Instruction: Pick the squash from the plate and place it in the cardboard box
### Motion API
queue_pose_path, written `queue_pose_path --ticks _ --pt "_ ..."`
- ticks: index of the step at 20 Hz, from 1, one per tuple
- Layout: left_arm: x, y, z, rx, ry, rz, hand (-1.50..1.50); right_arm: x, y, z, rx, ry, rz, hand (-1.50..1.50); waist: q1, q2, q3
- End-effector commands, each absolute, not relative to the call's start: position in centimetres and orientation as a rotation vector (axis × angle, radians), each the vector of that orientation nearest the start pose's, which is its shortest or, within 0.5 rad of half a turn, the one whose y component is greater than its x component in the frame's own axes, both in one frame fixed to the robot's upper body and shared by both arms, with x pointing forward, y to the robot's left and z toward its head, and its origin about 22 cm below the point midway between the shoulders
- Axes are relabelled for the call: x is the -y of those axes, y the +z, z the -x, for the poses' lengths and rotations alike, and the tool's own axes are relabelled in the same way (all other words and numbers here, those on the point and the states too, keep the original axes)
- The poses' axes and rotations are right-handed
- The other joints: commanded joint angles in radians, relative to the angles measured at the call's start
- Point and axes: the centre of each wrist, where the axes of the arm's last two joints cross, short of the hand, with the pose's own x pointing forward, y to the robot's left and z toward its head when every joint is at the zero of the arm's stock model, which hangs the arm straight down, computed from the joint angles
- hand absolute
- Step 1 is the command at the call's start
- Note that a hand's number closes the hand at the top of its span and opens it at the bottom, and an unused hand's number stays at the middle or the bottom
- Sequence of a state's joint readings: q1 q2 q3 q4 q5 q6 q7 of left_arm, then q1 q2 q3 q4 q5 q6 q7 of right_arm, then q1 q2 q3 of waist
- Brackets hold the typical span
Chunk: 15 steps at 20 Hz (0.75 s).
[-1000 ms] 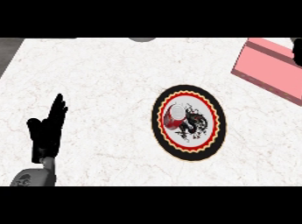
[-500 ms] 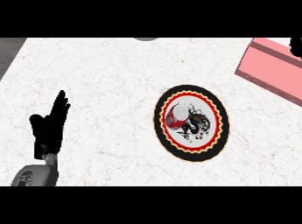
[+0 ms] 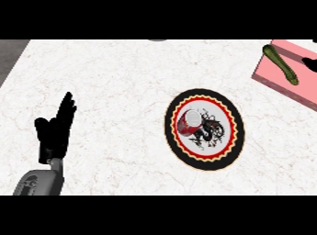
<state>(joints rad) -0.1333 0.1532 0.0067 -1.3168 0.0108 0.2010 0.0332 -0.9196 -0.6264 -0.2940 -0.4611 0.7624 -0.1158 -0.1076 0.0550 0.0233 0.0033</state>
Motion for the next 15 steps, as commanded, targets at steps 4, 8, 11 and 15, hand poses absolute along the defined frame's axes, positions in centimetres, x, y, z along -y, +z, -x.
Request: queue_pose_path --ticks 4,8,11,15 --pt "-26.4 -2.0 -27.5 1.417 0.028 -0.273 0.0 41.6 12.8 -41.2 1.522 0.391 0.903 -1.5 0.006 0.004 0.002" --pt "-27.4 -2.4 -26.6 1.415 0.021 -0.276 0.0 43.3 12.3 -40.2 1.691 0.253 0.738 -1.5 -0.006 -0.002 0.002" --pt "-27.0 -2.8 -26.9 1.403 0.047 -0.275 0.0 45.1 13.1 -39.4 1.74 0.109 0.619 -1.5 -0.013 0.0 0.002" --pt "-28.2 -1.9 -26.9 1.396 0.037 -0.272 0.0 48.2 13.8 -37.5 1.756 -0.011 0.597 -1.5 -0.012 -0.004 0.001"
